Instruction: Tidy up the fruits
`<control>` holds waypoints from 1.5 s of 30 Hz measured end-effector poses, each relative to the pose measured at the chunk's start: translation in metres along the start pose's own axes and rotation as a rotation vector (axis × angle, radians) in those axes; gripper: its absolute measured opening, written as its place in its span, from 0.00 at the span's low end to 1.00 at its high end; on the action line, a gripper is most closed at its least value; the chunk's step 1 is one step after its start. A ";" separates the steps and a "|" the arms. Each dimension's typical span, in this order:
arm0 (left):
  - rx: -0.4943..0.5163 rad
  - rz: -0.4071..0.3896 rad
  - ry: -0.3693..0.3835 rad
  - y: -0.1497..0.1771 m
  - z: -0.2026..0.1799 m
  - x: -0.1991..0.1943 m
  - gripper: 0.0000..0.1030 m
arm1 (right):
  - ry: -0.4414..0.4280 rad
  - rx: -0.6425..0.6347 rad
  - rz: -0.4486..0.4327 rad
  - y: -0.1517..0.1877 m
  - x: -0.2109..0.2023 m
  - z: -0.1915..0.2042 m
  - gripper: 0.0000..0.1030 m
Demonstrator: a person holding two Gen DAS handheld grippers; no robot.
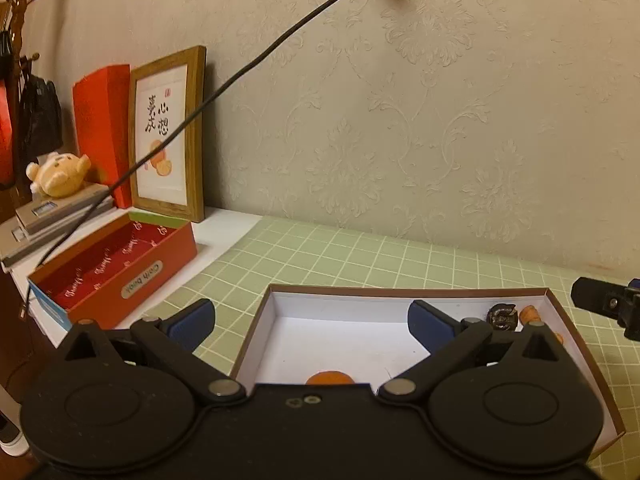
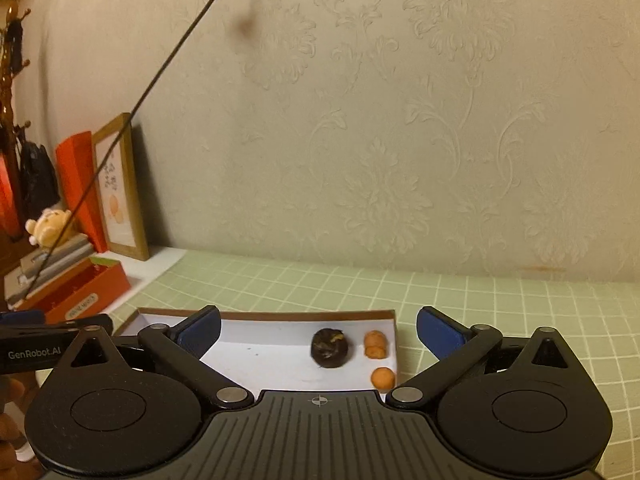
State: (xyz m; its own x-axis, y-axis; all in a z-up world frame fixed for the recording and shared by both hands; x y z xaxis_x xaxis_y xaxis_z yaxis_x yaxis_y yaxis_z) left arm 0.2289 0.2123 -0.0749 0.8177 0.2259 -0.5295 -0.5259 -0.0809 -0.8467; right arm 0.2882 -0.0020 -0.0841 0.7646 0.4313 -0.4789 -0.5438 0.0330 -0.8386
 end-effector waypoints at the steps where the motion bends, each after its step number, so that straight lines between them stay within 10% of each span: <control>1: 0.005 -0.001 -0.004 0.001 -0.001 -0.002 0.94 | -0.002 0.003 0.008 0.000 -0.001 0.000 1.00; 16: -0.039 -0.009 -0.052 0.006 -0.008 -0.065 0.94 | -0.056 -0.012 0.004 -0.004 -0.058 -0.005 1.00; 45: 0.033 -0.042 0.082 0.028 -0.078 -0.233 0.94 | -0.032 0.015 -0.068 0.001 -0.265 -0.017 1.00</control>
State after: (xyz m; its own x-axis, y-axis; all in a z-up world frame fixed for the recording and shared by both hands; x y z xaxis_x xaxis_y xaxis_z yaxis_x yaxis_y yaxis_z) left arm 0.0414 0.0813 0.0204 0.8550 0.1484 -0.4970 -0.4969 -0.0403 -0.8669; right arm 0.0913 -0.1314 0.0376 0.7885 0.4559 -0.4127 -0.4966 0.0763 -0.8646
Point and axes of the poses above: each gripper's, at about its wrist camera, not at the fingertips, and x roughly the way its jaws point, z to its left, y to its underside, the point moved 2 cm from there along x, roughly the way its jaws point, and after that the axes turned 5 degrees about z, right-handed, at the moved point
